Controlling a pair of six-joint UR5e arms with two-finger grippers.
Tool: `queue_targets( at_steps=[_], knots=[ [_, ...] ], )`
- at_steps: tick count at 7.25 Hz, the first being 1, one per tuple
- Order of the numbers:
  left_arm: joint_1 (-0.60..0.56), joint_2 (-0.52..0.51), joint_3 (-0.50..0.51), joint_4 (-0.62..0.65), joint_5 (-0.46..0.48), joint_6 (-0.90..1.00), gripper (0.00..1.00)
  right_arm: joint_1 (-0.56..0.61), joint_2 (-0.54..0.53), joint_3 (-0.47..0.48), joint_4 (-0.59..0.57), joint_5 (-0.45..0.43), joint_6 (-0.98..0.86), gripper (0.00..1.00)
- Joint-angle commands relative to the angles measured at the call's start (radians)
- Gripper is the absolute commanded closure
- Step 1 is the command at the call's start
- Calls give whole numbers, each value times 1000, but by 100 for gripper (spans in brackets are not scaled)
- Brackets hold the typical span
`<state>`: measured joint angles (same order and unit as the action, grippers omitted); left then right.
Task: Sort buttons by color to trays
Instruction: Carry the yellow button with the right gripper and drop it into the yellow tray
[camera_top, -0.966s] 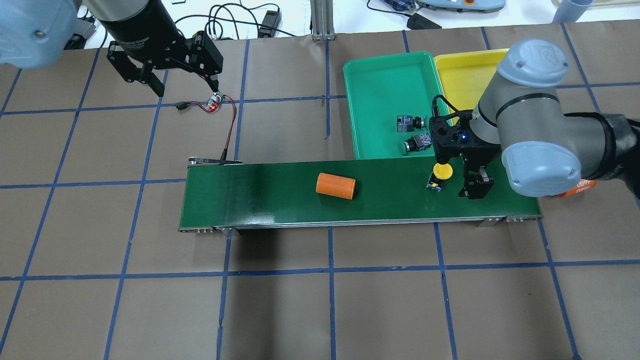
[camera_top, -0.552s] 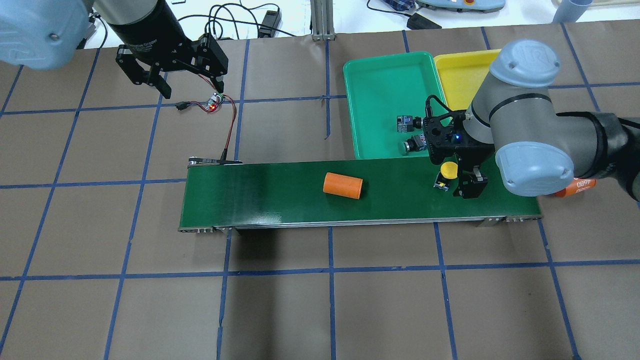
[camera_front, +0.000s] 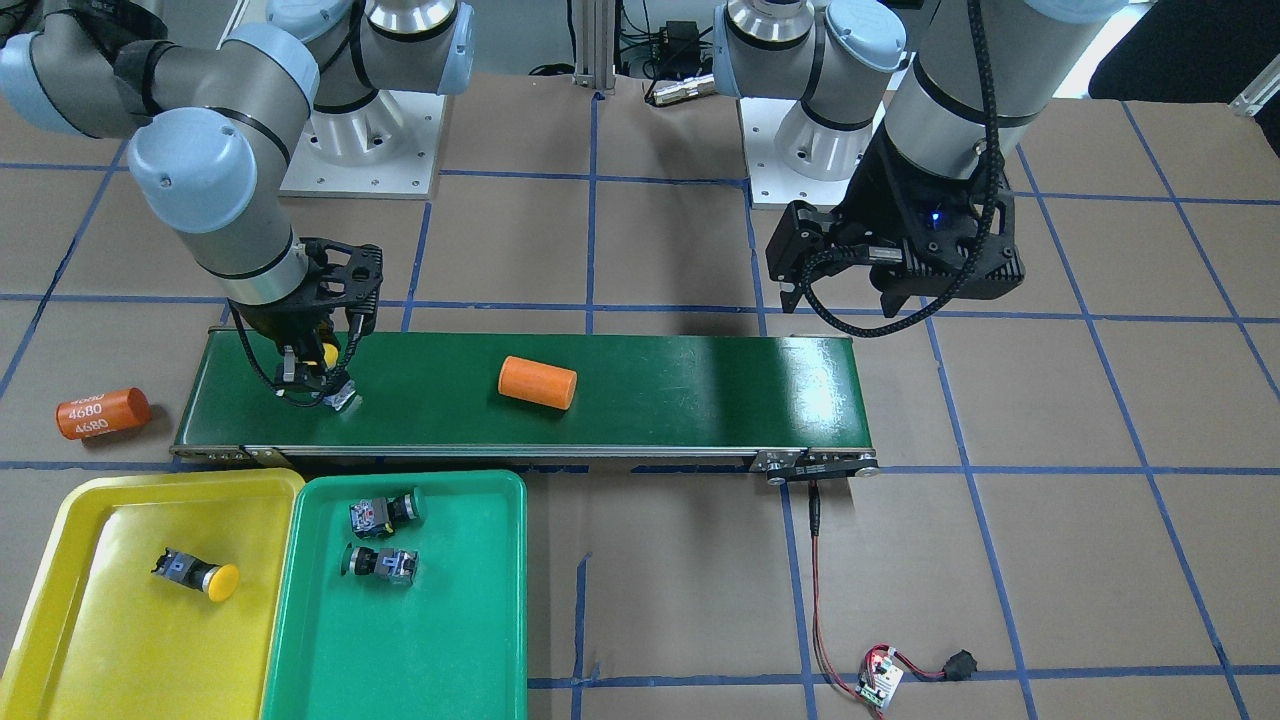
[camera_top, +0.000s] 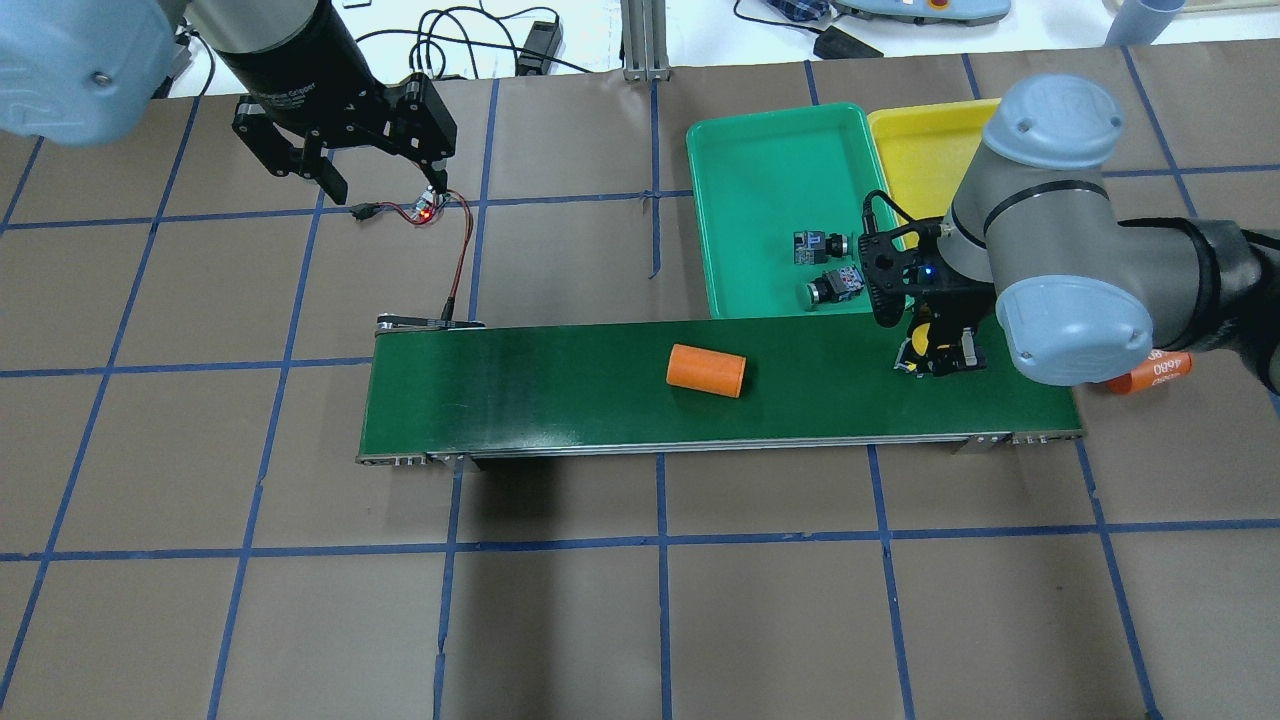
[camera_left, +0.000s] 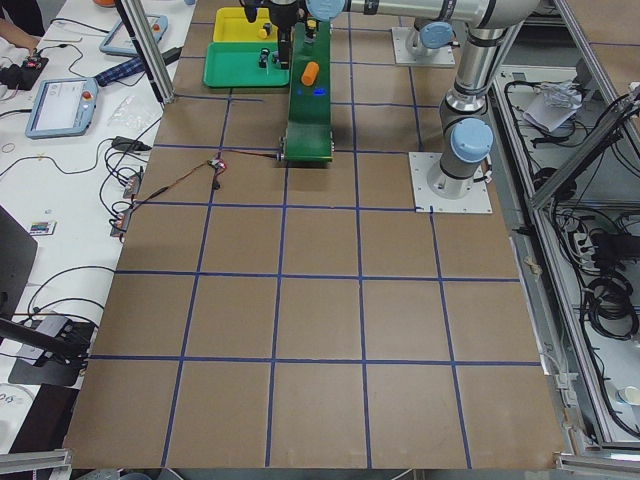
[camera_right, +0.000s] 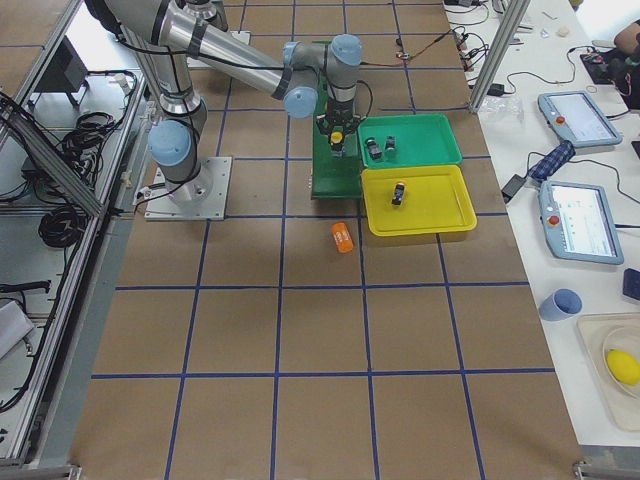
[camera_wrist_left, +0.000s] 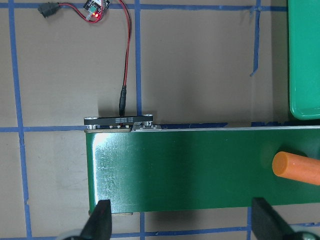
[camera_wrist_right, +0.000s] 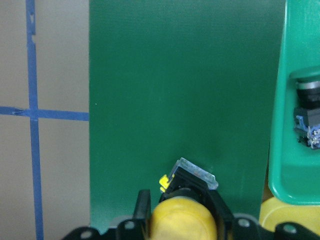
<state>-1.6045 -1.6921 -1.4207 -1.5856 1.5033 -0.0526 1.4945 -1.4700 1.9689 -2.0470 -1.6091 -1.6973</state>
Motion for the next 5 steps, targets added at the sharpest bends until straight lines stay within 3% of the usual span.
queue_targets(
  at_steps=[1, 2, 5],
  knots=[
    [0, -9, -1, -1, 5, -3, 9, -28, 17, -86, -2, -17, 1, 93],
    [0, 8, -6, -5, 3, 2, 9, -57, 48, -170, -4, -14, 2, 93],
    [-2, 40, -9, -19, 5, 5, 0, -122, 316, -425, -8, 3, 1, 93]
  ],
)
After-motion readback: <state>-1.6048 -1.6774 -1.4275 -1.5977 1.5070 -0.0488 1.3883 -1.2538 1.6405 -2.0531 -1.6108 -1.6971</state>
